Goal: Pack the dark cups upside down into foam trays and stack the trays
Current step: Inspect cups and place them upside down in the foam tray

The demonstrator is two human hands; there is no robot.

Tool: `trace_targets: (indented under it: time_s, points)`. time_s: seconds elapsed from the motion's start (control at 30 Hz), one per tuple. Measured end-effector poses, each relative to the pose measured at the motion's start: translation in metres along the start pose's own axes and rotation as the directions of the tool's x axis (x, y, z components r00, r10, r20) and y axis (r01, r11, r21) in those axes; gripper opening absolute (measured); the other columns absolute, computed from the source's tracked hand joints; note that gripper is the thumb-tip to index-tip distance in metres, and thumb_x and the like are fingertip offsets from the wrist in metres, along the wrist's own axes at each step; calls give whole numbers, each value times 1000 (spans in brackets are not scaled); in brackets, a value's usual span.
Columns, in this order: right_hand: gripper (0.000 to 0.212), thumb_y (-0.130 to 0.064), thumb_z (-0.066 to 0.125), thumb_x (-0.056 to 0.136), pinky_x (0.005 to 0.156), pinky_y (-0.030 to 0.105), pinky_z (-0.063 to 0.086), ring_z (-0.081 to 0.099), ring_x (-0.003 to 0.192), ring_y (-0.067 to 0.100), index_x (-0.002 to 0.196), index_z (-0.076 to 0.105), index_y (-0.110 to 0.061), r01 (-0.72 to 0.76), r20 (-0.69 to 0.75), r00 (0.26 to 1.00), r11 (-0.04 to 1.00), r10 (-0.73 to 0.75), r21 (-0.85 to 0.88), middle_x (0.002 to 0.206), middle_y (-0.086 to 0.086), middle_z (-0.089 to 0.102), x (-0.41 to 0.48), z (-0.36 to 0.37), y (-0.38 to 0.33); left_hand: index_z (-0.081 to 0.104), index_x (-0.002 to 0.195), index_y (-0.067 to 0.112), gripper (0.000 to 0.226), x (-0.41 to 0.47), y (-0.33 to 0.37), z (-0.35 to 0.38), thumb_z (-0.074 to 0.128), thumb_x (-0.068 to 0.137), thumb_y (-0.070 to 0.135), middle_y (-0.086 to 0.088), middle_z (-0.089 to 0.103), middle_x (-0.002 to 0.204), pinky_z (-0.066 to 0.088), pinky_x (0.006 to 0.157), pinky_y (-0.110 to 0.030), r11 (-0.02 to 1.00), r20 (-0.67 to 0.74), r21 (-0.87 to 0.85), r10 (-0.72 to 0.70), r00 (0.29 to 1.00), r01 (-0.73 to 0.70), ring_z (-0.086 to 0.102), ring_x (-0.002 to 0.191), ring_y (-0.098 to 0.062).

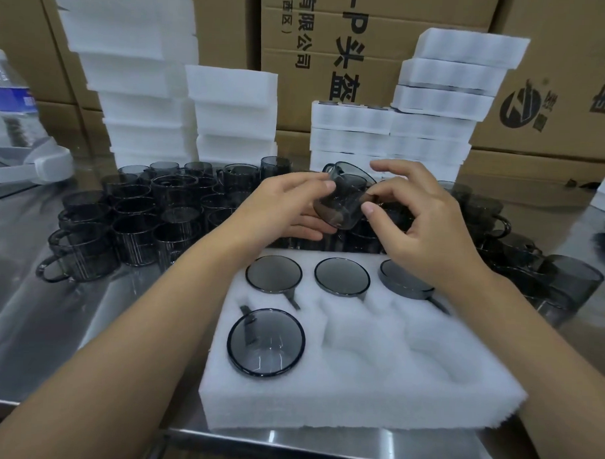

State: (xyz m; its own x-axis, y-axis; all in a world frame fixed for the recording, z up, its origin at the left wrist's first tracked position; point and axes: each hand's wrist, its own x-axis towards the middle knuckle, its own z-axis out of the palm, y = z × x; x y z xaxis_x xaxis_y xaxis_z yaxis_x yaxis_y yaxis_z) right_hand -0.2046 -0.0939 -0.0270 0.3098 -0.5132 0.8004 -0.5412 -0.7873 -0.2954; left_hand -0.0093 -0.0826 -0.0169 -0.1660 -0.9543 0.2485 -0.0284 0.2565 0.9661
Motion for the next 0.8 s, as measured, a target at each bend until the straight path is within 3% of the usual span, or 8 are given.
trace_targets:
  time_s: [0.07,0.17,0.3,0.47,0.6,0.63,0.73,0.8]
  points:
    - [11,-22,61,85,80,16,43,56,100,7,90,68,-15,-7,-1,1000,1000,7,11,122,-8,50,0,0,1,57,120,21,27,0,1,2,54,95,30,-14,74,88,55,58,-24,996,-7,-87,-31,1000,30,73,79,-27]
    - [14,-27,68,82,92,29,47,60,106,13,88,69,-14,-51,-11,999,998,52,28,118,-7,55,0,1,0,53,117,15,26,0,-1,3,53,96,30,-17,74,88,54,56,-26,986,-2,-155,-63,998,62,73,78,-30]
    - [20,-28,77,78,93,30,48,61,103,13,82,70,-9,-65,-26,998,998,65,26,108,-6,60,1,1,-4,49,115,10,30,1,-1,1,50,96,33,-19,73,86,54,55,-26,974,13,-202,-103,995,103,72,76,-31]
    - [22,-27,81,74,91,21,44,60,103,13,80,69,-10,-78,4,997,996,78,40,106,-3,61,0,1,-3,50,119,18,36,2,-2,2,45,96,45,-16,74,87,54,57,-26,977,21,-187,-102,995,104,73,77,-29]
    - [30,-29,83,72,89,35,49,62,97,20,87,65,-11,-61,30,998,996,59,58,103,2,64,-1,1,-3,55,118,17,40,4,-3,3,49,94,49,-12,75,92,56,62,-27,983,6,-161,-89,996,88,73,76,-24]
    - [32,-31,83,71,89,33,49,62,97,18,91,63,-15,-72,43,997,995,69,66,104,-1,64,-1,0,-3,57,114,18,37,5,-4,3,51,93,49,-11,75,91,56,63,-27,985,2,-153,-82,997,82,73,76,-23]
    - [50,-35,82,68,88,11,43,57,99,-2,106,49,-32,-101,92,991,991,92,91,104,-22,59,-2,-1,-1,62,104,20,31,5,-5,3,54,92,47,-7,75,97,55,64,-25,990,-7,-129,-59,998,58,73,81,-21]
    - [65,-33,83,67,88,7,40,53,101,-8,115,40,-39,-95,117,990,991,84,93,106,-28,53,-2,-1,1,65,100,19,28,5,-6,3,57,92,45,-7,74,100,55,67,-24,993,-13,-113,-39,999,37,72,88,-21]
